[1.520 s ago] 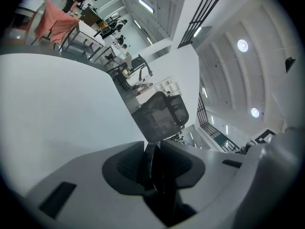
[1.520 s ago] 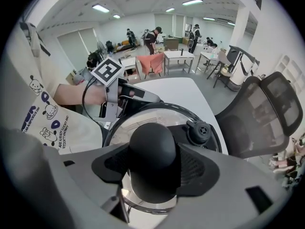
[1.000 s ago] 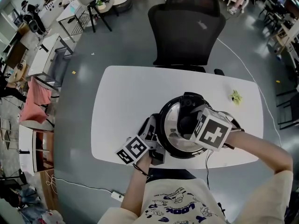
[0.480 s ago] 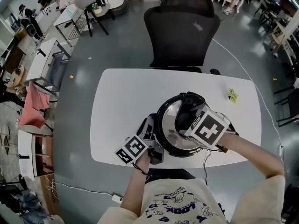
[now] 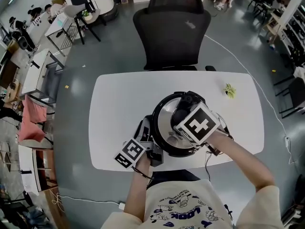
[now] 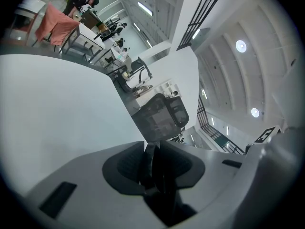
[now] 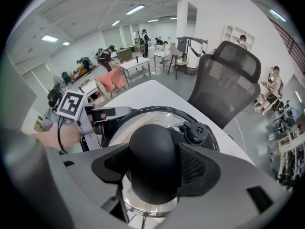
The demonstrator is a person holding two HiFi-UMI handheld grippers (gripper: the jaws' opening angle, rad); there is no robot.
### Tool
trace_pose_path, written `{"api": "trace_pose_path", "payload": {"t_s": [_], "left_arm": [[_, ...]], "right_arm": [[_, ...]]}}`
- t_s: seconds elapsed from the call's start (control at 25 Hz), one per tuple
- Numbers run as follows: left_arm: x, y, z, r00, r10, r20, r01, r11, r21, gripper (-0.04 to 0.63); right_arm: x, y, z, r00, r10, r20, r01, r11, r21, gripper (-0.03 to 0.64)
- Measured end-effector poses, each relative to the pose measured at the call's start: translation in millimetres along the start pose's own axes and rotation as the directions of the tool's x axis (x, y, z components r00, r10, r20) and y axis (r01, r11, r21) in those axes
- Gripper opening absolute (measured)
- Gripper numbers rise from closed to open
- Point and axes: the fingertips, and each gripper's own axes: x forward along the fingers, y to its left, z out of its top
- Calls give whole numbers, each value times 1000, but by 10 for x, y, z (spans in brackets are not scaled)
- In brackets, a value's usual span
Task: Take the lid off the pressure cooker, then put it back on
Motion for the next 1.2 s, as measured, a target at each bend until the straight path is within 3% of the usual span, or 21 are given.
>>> {"api": "trace_pose_path", "payload": {"t_s": [0.2, 0.56, 0.76, 1.2], "left_arm": [[-53, 19, 3, 1000, 18, 22, -18, 1000, 12, 118], [-82, -29, -103, 999, 27, 24, -27, 999, 22, 120], [-50, -25, -42, 999, 34, 25, -35, 999, 25, 121], [-61, -22, -64, 999, 43, 22, -43, 999, 30, 123]], "right_arm": [[-3, 40, -11, 1000, -18, -19, 19, 999, 44, 314], [-46, 29, -118, 1000, -1, -6, 1, 1000, 11, 316], [-10, 83, -42, 998, 63, -26, -63, 998, -5, 319], [-11, 49, -77, 998, 52, -22, -53, 998, -42, 321]]}}
